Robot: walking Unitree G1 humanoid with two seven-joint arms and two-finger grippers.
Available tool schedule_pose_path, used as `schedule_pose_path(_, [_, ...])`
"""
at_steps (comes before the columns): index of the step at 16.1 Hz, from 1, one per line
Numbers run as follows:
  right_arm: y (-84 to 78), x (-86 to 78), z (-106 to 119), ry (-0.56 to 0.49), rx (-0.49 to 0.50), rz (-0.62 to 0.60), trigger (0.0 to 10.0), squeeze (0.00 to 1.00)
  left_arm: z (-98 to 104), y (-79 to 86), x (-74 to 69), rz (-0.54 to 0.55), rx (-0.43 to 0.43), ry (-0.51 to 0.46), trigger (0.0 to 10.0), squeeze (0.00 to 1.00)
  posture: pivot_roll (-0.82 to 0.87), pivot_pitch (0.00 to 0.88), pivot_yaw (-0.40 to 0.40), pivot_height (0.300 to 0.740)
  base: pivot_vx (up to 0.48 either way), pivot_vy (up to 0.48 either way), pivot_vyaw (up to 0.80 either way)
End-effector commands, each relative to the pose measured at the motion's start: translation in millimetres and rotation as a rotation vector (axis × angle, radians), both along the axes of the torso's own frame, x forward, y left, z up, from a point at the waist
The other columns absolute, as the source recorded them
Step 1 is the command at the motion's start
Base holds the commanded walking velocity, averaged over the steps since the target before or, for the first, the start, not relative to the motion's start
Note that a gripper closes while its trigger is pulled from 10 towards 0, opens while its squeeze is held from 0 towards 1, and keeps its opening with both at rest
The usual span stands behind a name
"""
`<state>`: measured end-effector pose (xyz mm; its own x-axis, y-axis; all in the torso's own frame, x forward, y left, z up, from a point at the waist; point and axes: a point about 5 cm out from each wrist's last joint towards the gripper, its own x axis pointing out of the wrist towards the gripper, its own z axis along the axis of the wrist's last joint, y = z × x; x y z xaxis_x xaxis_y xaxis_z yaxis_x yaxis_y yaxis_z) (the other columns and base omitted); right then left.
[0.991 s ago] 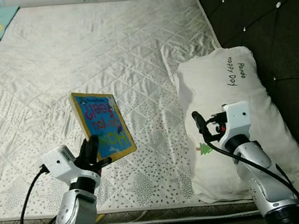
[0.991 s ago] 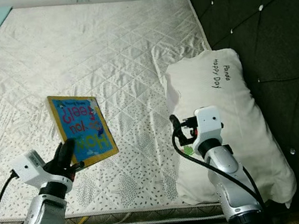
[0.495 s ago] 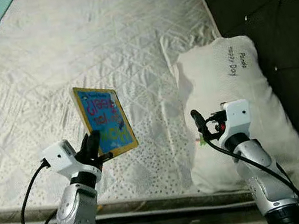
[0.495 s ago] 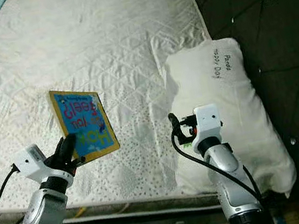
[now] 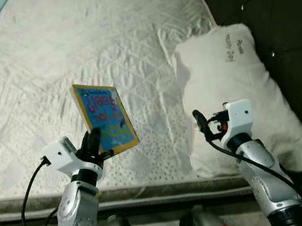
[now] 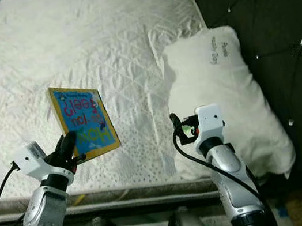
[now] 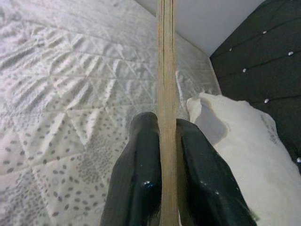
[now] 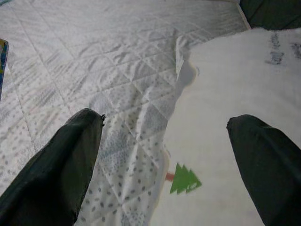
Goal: Clean up the room
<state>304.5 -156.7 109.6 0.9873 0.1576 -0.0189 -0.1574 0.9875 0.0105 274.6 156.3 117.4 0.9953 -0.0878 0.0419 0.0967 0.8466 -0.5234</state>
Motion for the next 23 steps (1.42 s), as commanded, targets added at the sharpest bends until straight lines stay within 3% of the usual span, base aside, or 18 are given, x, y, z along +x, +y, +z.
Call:
schedule_pose_path(1, [-1.3,-1.7,-2,0.014,-0.006,0.005,10.0,0.00,5,-1.5,0.3,0.004,-0.011,-0.025,10.0,0.00,0.05,0.212,-0.040,0.618,0.000,0.000,0.00])
schedule_pose_path(4, [0.3,-1.5,-3,0.011,-0.011,0.020,10.0,0.00,3,2.5,2.5,0.039,0.014,-0.007,10.0,0.00,0.05,0.212,-0.040,0.581,0.000,0.000,0.00])
schedule_pose_path(13, [5.3,1.7,-2,0.011,-0.029,0.050,10.0,0.00,10,7.9,2.1,0.057,0.029,-0.059,10.0,0.00,0.06,0.218,-0.052,0.581,0.000,0.000,0.00])
schedule_pose_path(23, [5.0,1.0,-1,0.006,-0.020,0.043,10.0,0.00,12,3.6,0.4,0.019,0.013,-0.082,10.0,0.00,0.06,0.226,-0.047,0.562,0.379,0.000,0.00])
